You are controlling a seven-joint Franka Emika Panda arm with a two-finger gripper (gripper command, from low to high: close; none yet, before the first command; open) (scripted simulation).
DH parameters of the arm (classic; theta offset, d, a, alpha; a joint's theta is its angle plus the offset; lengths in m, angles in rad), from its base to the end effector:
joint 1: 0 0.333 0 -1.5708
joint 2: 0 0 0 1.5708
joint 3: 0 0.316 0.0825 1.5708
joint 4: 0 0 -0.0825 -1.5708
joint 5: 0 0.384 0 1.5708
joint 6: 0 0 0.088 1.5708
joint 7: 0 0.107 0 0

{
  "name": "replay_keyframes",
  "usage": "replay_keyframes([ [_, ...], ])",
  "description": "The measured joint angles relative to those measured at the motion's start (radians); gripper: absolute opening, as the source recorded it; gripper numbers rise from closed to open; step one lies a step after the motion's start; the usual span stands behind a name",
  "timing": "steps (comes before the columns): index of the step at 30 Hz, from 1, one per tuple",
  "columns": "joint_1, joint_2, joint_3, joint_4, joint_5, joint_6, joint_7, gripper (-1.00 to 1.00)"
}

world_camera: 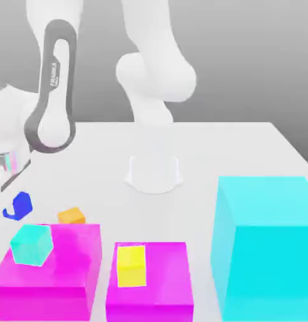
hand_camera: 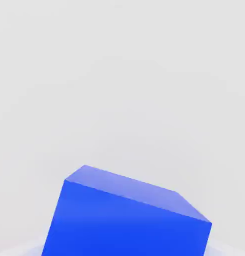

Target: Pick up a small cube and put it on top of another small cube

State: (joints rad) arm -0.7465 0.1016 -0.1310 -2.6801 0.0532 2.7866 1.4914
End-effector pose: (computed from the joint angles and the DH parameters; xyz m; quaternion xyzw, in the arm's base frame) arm 0.2623 -0.3218 0.2025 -0.3539 0.9353 -0.0021 0.0035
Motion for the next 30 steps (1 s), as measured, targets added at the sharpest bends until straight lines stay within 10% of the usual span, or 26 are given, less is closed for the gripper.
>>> replay_keyframes([
  [17,0.501,-0.168,0.271,0.236,0.048,-0.387,0.576,-1.0],
  [25,0.487,-0.1,0.294,0.128,-0.061,-0.231,0.777,-1.0],
  [26,0.487,-0.075,0.295,0.122,-0.065,-0.2,0.781,1.0],
  [30,0.488,-0.075,0.295,0.122,-0.065,-0.2,0.781,1.0],
])
